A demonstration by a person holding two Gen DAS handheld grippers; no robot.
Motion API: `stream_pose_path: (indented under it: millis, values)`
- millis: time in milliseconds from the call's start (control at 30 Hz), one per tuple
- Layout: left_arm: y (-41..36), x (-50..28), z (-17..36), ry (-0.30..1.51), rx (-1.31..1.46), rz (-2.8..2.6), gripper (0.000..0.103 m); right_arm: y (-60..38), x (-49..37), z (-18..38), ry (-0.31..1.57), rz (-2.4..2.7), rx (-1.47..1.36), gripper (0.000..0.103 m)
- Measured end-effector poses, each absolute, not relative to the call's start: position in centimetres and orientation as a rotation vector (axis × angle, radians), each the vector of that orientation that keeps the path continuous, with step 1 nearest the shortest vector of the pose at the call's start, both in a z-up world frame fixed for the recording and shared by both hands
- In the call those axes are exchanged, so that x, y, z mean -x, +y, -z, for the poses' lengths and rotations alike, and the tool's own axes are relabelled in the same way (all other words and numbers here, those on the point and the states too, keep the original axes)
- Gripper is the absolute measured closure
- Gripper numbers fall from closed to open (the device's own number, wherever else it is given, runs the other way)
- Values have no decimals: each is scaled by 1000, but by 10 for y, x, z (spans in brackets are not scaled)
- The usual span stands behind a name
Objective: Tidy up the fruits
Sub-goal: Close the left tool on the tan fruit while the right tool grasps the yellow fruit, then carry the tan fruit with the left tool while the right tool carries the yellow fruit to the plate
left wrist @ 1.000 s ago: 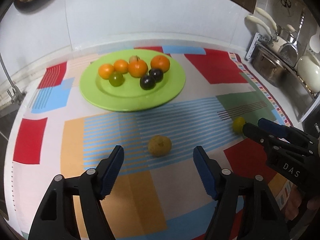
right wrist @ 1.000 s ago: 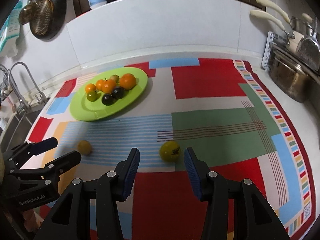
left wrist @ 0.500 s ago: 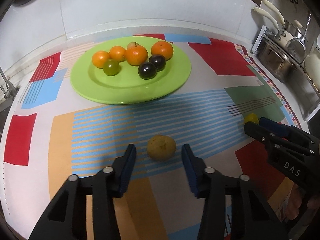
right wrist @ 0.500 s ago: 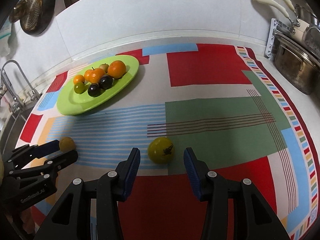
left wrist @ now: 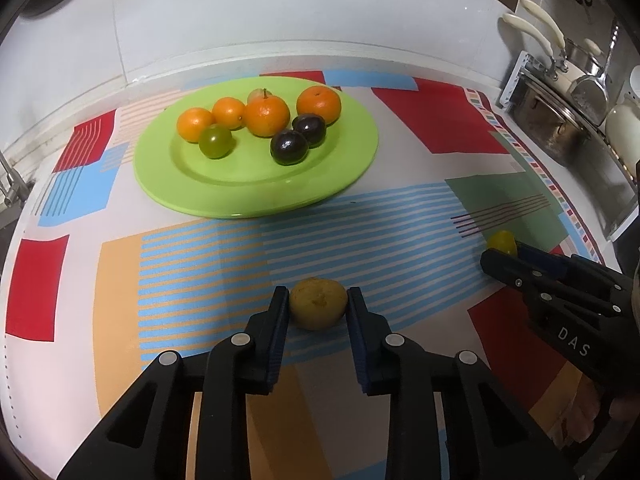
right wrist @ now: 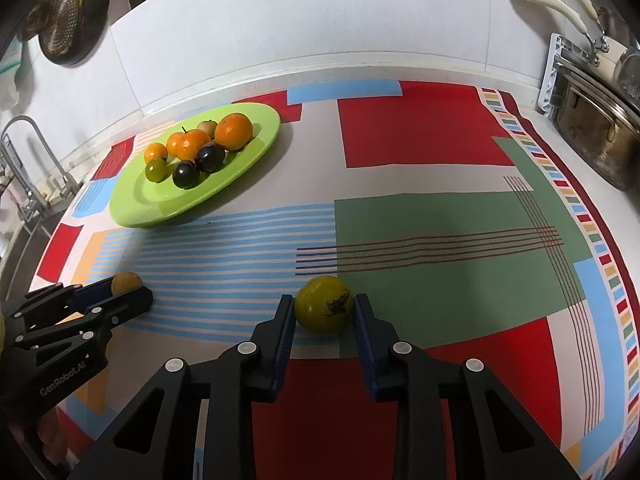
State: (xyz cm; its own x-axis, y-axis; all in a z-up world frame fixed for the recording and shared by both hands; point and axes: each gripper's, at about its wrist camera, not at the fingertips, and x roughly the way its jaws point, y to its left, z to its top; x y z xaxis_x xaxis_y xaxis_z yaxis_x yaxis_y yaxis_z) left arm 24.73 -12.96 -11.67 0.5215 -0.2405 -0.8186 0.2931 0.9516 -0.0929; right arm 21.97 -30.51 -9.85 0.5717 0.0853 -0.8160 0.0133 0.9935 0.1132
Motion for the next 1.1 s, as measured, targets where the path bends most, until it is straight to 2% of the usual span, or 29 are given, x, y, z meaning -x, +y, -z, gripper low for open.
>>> stream_pose_path:
  millis: [1100]
  values:
    - [-87, -204, 44, 809, -49, 391, 74, -229, -183, 25, 824, -185, -57, 73]
